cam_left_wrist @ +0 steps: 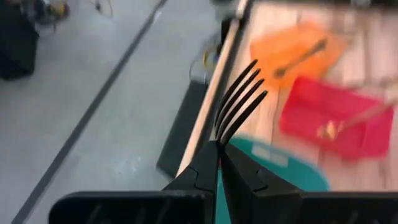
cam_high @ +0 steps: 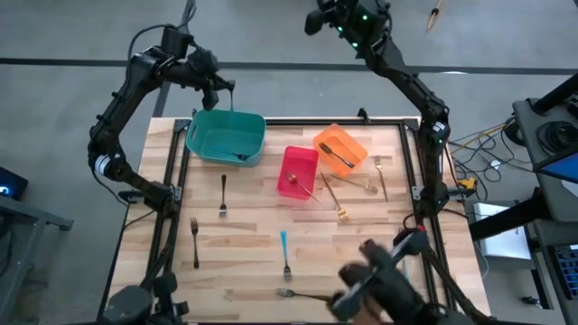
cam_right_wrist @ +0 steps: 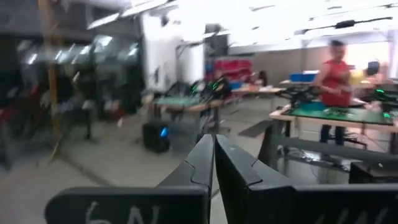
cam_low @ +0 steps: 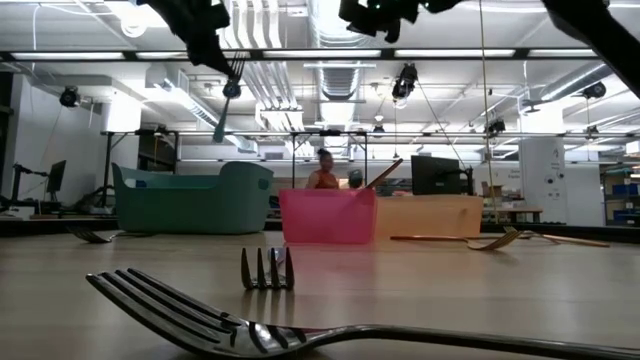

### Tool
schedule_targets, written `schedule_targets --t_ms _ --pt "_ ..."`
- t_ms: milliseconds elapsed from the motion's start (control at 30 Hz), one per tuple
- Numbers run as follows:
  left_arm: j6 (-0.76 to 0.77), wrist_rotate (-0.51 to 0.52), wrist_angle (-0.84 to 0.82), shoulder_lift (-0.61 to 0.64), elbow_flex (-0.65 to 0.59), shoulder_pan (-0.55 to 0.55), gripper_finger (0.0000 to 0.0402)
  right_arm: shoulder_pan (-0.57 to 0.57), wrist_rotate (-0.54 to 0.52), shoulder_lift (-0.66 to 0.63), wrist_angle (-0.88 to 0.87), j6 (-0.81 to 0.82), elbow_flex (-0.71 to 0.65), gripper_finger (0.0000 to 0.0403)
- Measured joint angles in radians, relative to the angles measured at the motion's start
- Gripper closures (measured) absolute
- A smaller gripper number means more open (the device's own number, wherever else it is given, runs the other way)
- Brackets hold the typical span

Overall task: Sort silverware by color (type)
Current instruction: Put the blue fork into the green bin

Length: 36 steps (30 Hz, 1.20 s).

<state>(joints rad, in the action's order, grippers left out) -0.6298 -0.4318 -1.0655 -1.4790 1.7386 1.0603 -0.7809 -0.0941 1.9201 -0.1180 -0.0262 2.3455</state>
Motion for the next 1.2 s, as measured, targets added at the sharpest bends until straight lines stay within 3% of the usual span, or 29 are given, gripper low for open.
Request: schedule_targets --t_ms 133,267,367,700,1200 --pt "-0.061 0.087 -0.079 -0.019 0.000 -0.002 0.0401 0.032 0.125 -0.050 -0.310 -0.095 0.003 0.0394" --pt "-0.073 0.092 -0.095 -0.061 0.000 -0.001 0.0401 0.049 0.102 -0.047 -0.692 -0.103 -0.002 0.0394" --pt "-0.105 0.092 -0.120 -0.105 0.000 -0.003 0.0401 0.053 0.021 -0.031 -0.832 -0.103 -0.010 0.0394" --pt "-0.227 0.094 -0.273 -0.237 0.000 -0.022 0.0401 0.054 -0.038 -0.020 -0.822 -0.105 -0.013 0.0394" --pt "-0.203 0.093 -0.248 -0.326 0.000 -0.056 0.0401 0.046 -0.038 -0.020 -0.781 -0.168 -0.011 0.0394"
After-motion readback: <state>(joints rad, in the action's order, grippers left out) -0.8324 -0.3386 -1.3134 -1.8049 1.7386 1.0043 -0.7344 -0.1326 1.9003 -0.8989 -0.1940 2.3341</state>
